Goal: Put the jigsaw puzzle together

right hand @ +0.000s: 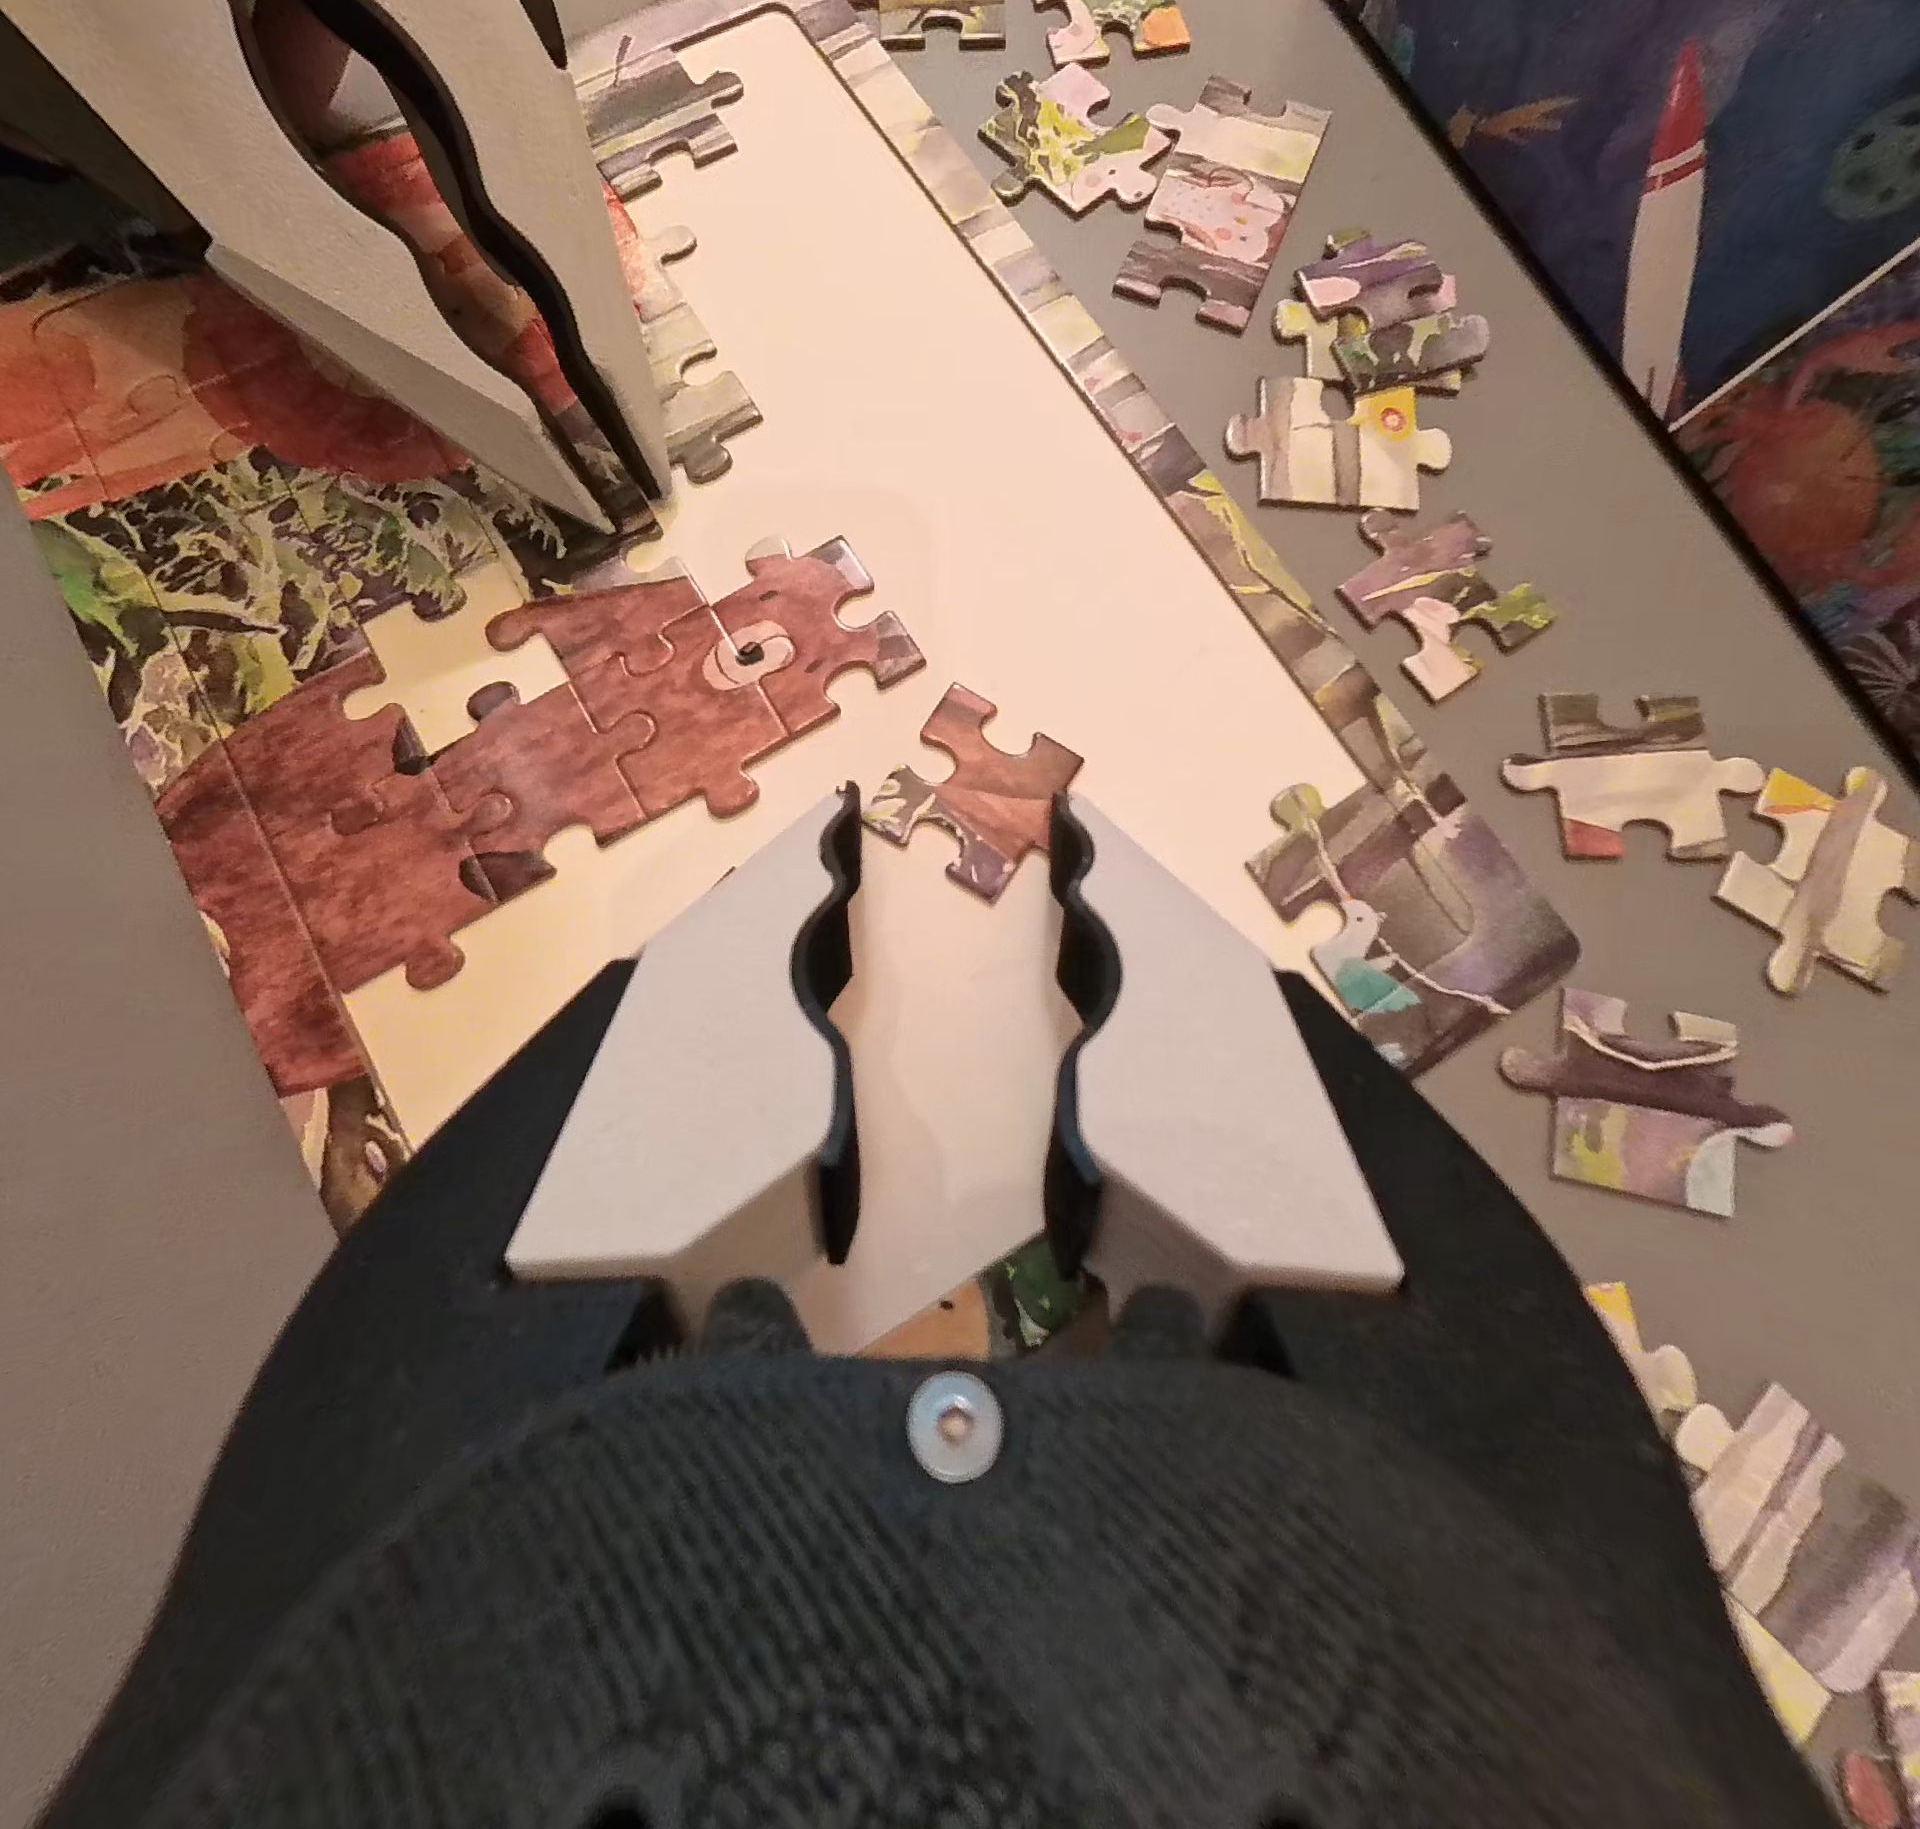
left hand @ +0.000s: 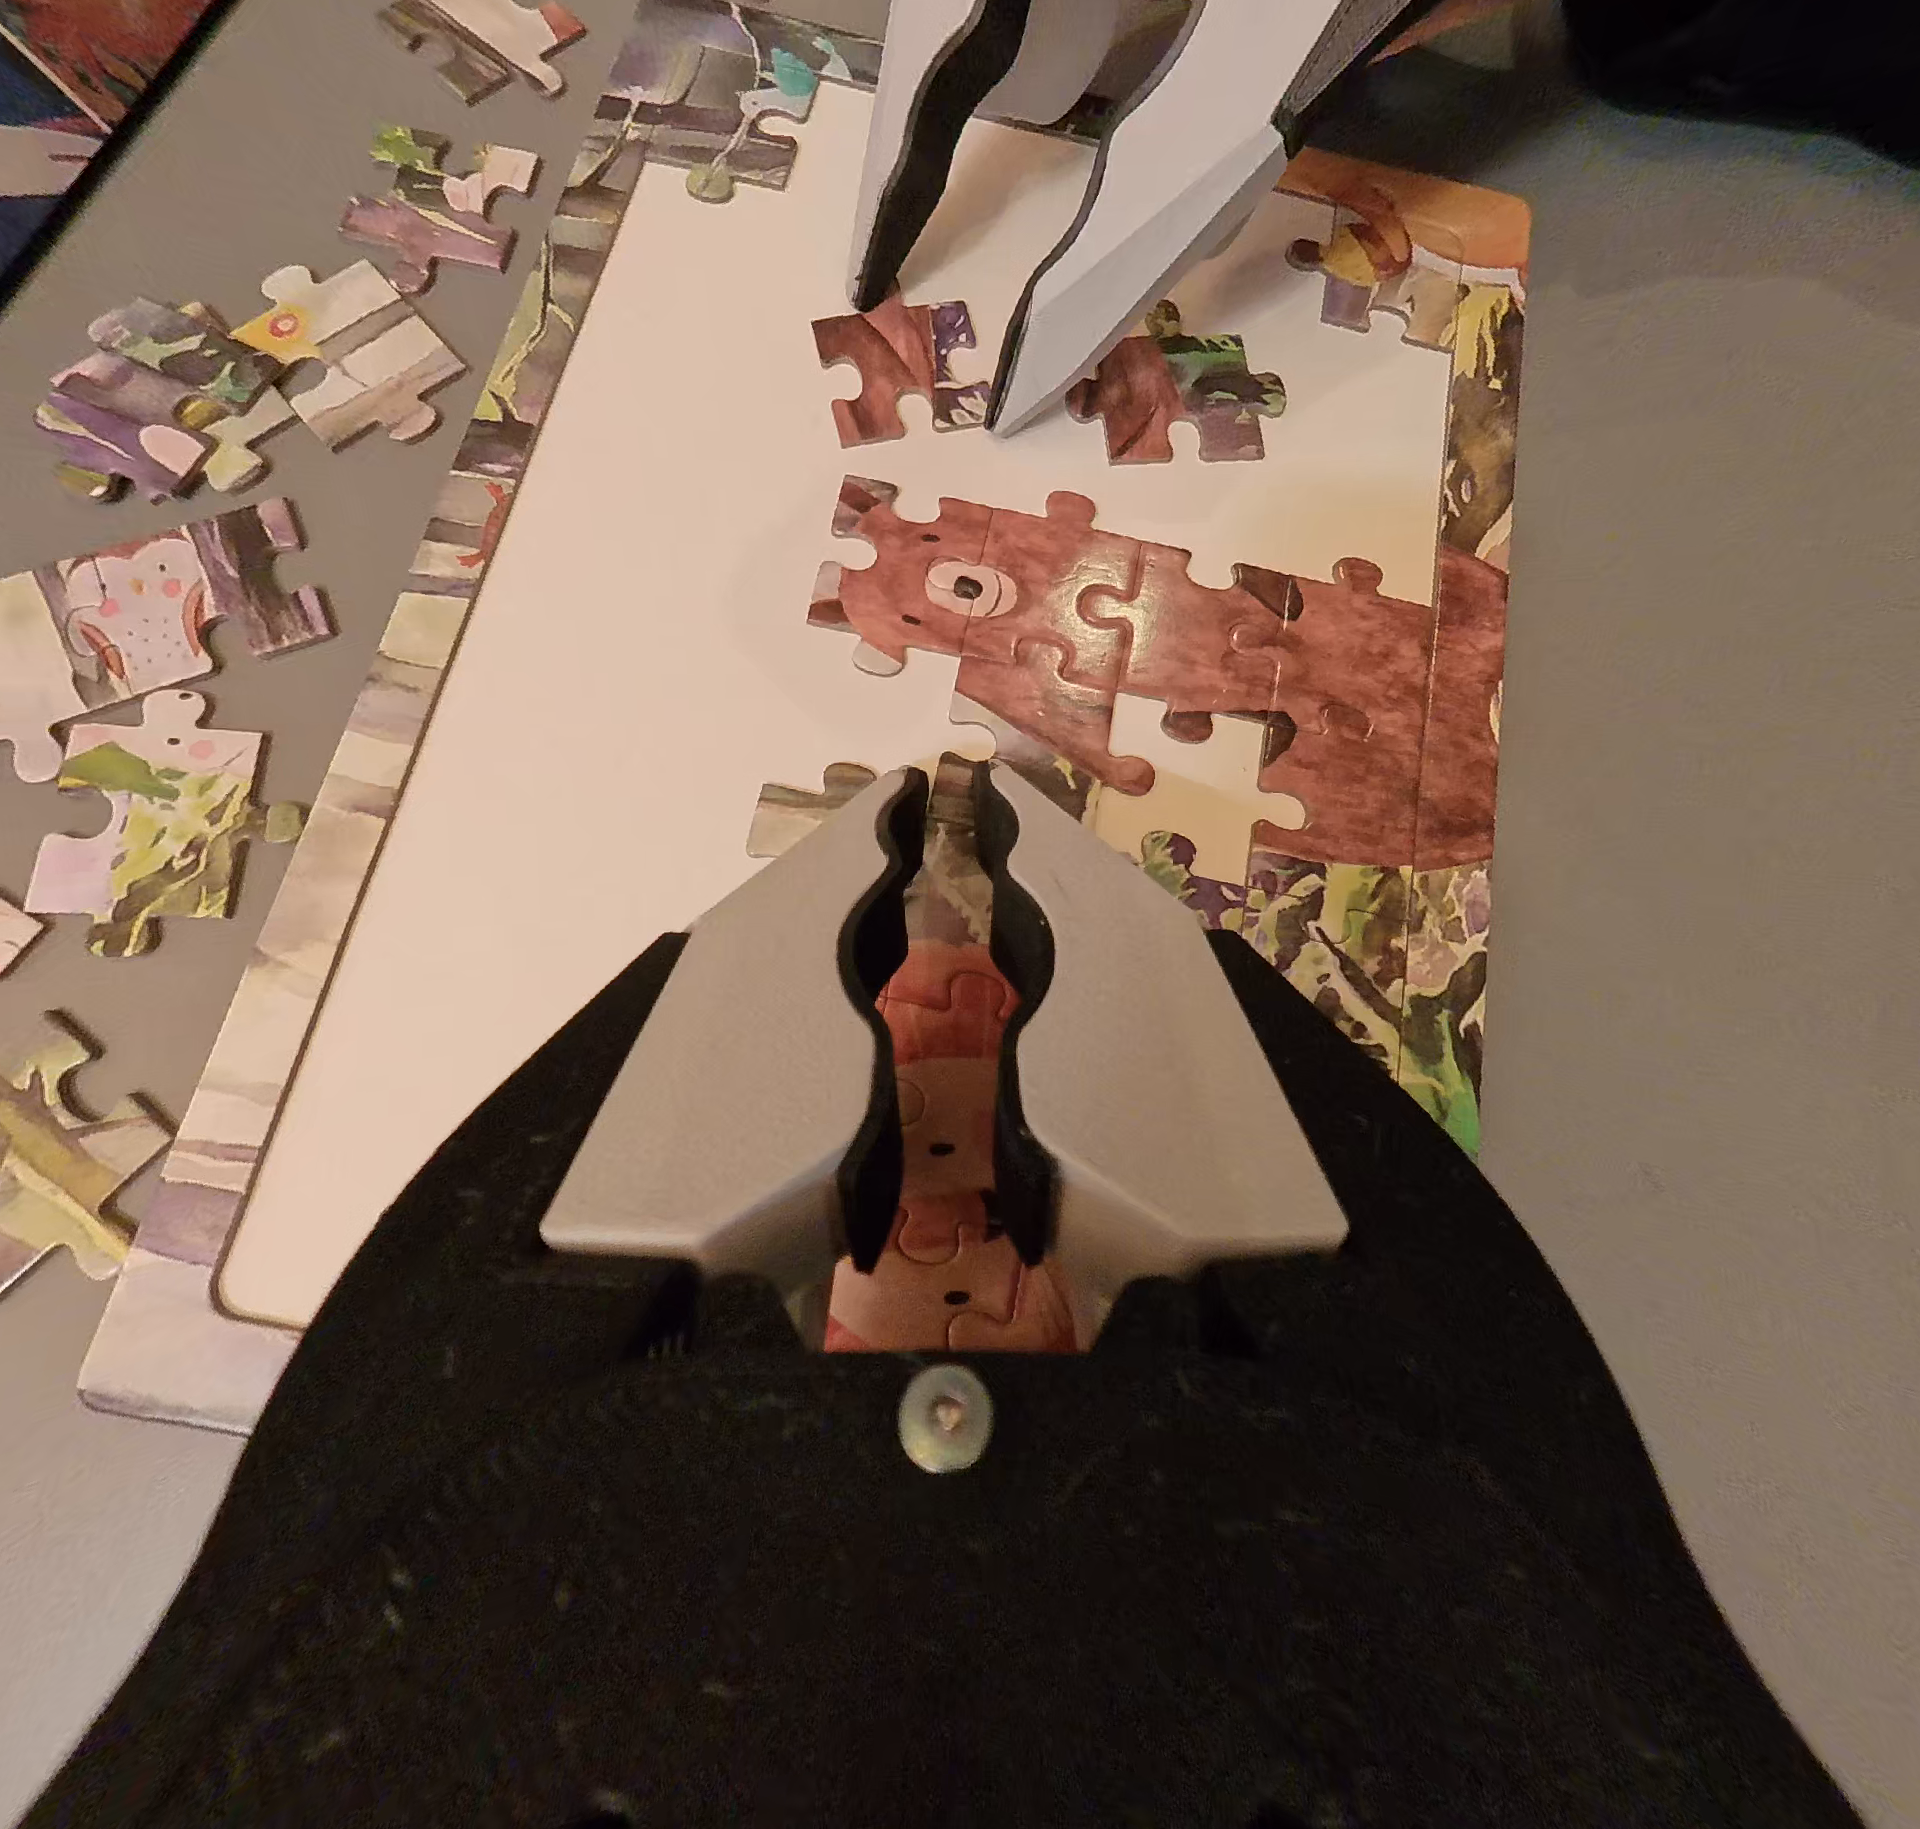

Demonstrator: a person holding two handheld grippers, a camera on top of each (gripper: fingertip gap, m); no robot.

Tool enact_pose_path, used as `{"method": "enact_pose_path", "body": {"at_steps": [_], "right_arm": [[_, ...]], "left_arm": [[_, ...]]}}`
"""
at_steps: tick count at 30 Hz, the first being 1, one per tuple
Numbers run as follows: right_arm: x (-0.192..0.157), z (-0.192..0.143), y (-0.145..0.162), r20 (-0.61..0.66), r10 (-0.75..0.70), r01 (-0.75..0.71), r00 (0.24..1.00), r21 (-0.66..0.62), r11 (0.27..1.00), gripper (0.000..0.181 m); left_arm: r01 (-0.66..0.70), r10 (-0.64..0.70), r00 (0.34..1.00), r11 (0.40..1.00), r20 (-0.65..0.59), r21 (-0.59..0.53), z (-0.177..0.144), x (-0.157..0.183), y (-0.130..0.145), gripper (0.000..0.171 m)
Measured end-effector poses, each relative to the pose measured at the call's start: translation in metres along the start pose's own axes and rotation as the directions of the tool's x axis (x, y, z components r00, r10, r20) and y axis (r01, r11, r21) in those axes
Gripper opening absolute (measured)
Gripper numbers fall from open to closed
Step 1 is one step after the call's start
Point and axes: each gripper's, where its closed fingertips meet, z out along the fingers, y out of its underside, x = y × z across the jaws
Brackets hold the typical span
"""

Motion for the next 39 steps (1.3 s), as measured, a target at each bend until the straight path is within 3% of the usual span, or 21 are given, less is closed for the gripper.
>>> {"method": "enact_pose_path", "body": {"at_steps": [16,24,30,39], "right_arm": [[-0.012,-0.014,-0.008,0.049,0.055,-0.057,0.997,0.025,0.998,0.034],[-0.038,-0.011,0.000,0.045,0.243,-0.239,0.969,-0.079,0.968,0.034],[-0.042,-0.006,0.006,-0.087,0.128,-0.140,0.988,-0.144,0.980,0.040],[-0.040,-0.008,0.000,-0.086,-0.082,0.072,0.993,-0.116,0.991,0.048]], "left_arm": [[-0.001,0.001,1.000,1.000,0.001,0.000,0.000,0.000,0.000,0.010],[0.011,-0.011,1.000,1.000,-0.011,0.001,0.000,0.000,0.000,0.010],[0.017,-0.017,1.000,1.000,-0.016,0.001,0.000,0.000,0.000,0.009],[0.017,-0.017,1.000,1.000,-0.016,0.001,0.000,-0.001,0.000,0.009]]}}
